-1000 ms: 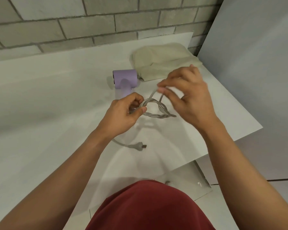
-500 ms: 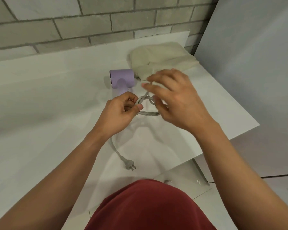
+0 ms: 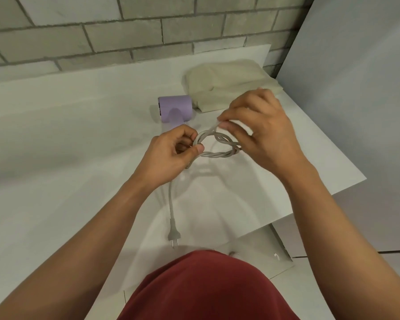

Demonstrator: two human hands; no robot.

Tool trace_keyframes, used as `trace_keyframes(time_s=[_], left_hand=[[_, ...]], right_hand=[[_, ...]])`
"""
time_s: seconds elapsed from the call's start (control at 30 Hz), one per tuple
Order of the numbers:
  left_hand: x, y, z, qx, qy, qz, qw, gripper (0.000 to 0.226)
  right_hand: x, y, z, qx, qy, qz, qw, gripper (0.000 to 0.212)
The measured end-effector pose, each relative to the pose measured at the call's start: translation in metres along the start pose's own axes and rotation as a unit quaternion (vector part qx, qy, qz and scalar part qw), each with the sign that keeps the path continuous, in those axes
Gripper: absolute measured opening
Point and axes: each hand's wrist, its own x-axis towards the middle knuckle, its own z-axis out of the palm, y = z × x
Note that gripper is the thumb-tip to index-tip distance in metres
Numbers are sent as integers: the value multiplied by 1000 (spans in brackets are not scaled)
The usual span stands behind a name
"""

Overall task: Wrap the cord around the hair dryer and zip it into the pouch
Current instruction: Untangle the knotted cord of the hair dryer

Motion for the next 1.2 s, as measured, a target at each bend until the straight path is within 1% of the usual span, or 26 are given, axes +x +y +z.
trace_keyframes(time_s=[0.07, 0.13, 0.2, 0.27, 0.3, 0.37, 0.43, 0.5, 0.57, 0.6, 0.7, 0.8, 0.9, 1.03, 1.1, 1.17, 1.2], left_hand=[[0, -2, 0, 0, 10, -5, 1000, 12], [1, -4, 1, -1, 11, -6, 1000, 12], [3, -7, 2, 6, 15, -4, 1000, 12], [4, -8, 2, 15, 15, -6, 1000, 12], [3, -8, 2, 17, 13, -9, 1000, 12], [3, -8, 3, 22, 11, -17, 1000, 11], [3, -9, 4, 30, 12, -21, 999, 11], [4, -9, 4, 28, 13, -22, 999, 11], [4, -8, 4, 20, 12, -18, 1000, 10], [3, -7, 4, 20, 11, -15, 1000, 10], [1, -8, 4, 30, 8, -11, 999, 9], [0, -10, 3, 30, 8, -12, 999, 10], [0, -13, 4, 20, 1, -12, 1000, 11], [0, -16, 5, 8, -3, -6, 1000, 11], [0, -15, 5, 21, 0, 0, 1000, 11], [-1, -15, 6, 31, 5, 1, 1000, 10], [-2, -15, 6, 30, 12, 0, 999, 10]], right_hand=[[1, -1, -6, 36, 60, 57, 996, 14], [1, -1, -9, 59, 93, 102, 989, 14], [-1, 2, -9, 68, 85, 127, 986, 14], [-4, 8, -8, 48, 57, 133, 988, 16], [-5, 11, -7, 18, 44, 121, 991, 18], [-7, 11, -6, -46, 14, 65, 997, 31], [-6, 1, -5, -64, -18, 0, 998, 44], [-6, -10, 1, -68, -51, -44, 995, 47], [-10, -15, 14, -88, -84, -65, 990, 42], [-13, -14, 20, -103, -93, -69, 988, 37], [-16, -5, 27, -138, -88, -76, 984, 18], [-15, -1, 26, -127, -86, -77, 985, 10], [-13, 0, 20, -96, -70, -51, 992, 14], [-7, 3, 6, -19, -16, -4, 1000, 17], [-5, 4, 0, 36, 25, 53, 998, 16], [-3, 5, -6, 94, 75, 125, 985, 15], [-2, 6, -10, 109, 87, 154, 978, 15]])
